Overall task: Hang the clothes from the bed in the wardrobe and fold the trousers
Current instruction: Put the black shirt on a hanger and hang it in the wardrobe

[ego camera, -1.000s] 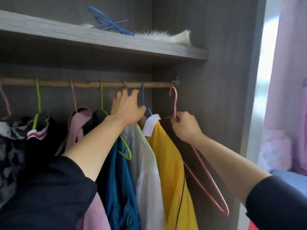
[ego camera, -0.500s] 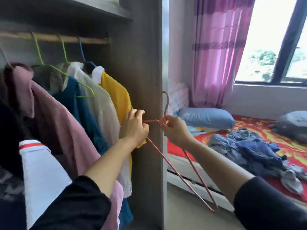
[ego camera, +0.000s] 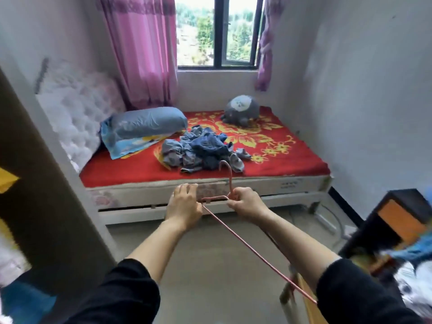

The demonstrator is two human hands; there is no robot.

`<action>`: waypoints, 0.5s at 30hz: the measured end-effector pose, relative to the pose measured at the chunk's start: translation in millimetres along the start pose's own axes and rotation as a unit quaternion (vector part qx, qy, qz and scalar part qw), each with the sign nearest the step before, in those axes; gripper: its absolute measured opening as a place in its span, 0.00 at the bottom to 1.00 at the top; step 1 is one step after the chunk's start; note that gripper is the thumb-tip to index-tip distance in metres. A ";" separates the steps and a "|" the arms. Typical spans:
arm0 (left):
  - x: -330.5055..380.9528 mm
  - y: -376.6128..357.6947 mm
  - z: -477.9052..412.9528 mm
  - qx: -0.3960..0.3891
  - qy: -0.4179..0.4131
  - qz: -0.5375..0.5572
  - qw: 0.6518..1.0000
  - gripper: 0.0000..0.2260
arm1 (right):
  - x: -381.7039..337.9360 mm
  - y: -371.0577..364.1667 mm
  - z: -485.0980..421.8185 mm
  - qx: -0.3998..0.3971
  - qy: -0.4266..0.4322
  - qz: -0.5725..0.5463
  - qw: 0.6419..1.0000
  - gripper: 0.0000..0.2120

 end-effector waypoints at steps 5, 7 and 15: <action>139.4 -64.2 -11.3 -0.034 -0.086 0.053 0.994 0.22 | 107.9 98.3 43.6 0.088 -0.084 0.023 0.992 0.15; 198.3 -90.0 -10.5 -0.048 -0.110 0.067 0.991 0.22 | 149.9 140.8 59.6 0.118 -0.106 0.023 0.987 0.19; 424.0 -201.2 16.1 -0.144 -0.129 0.121 0.974 0.23 | 321.4 302.6 130.4 0.244 -0.185 -0.029 0.952 0.17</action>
Point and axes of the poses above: each hand's wrist, its own z-axis away from the middle knuckle, its own y-axis out of the back of the hand, x = y × z, the point moved 1 cm from there along -z, towards the middle knuckle, and after that the axes turned 2 degrees about z, right-handed, at the moved point
